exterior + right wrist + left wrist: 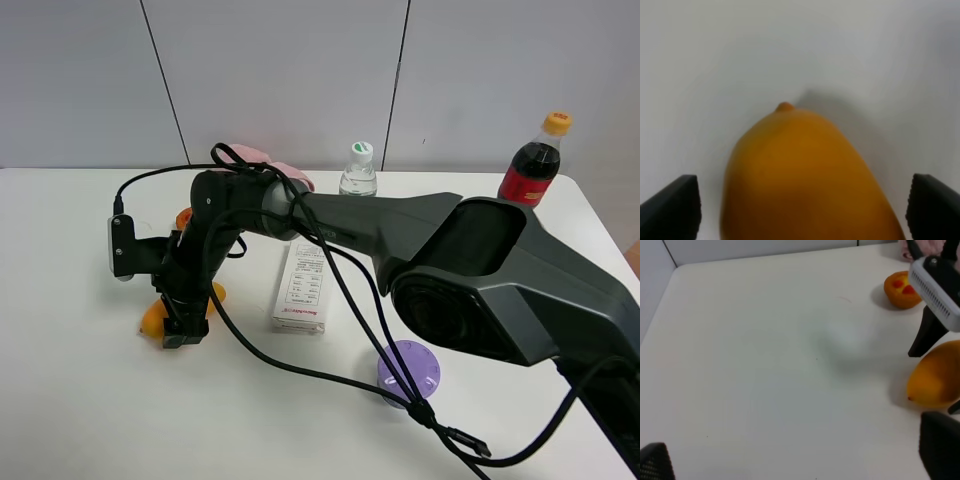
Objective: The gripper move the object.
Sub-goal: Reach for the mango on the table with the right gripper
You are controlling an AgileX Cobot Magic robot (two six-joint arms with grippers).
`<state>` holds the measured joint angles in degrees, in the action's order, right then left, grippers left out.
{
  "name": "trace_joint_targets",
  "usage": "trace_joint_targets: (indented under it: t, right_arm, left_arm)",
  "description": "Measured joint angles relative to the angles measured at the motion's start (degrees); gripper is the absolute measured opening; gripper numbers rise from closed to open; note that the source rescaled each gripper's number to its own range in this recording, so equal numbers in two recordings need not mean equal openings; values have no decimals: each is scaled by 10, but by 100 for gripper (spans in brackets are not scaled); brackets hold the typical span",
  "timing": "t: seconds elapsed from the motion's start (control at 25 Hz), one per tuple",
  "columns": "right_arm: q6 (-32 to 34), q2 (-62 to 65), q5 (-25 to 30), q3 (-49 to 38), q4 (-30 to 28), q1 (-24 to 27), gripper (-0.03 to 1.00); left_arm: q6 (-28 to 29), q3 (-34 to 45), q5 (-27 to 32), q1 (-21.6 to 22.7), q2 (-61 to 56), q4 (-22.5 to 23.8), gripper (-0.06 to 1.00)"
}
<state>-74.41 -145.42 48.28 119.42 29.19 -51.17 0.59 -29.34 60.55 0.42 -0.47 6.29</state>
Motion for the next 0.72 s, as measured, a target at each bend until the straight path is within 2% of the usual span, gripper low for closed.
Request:
trace_joint_targets:
  t: [0.2, 0.44, 0.52, 0.6, 0.64, 0.72]
  right_arm:
    - [21, 0, 2, 0, 10, 0, 40]
    - [7, 0, 1, 0, 2, 0, 38]
    - [-10, 0, 1, 0, -2, 0, 27]
    - [-22, 0, 1, 0, -2, 0, 8]
    - [-25, 0, 1, 0, -2, 0, 1]
    - [-26, 0, 1, 0, -2, 0, 0]
  left_arm:
    - [0, 0, 0, 0, 0, 0, 100]
    - [0, 0, 0, 0, 0, 0, 100]
    - [0, 0, 0, 0, 0, 0, 100]
    - [0, 0, 0, 0, 0, 0, 100]
    - [0, 0, 0, 0, 0, 0, 100]
    - [0, 0, 0, 0, 0, 0, 100]
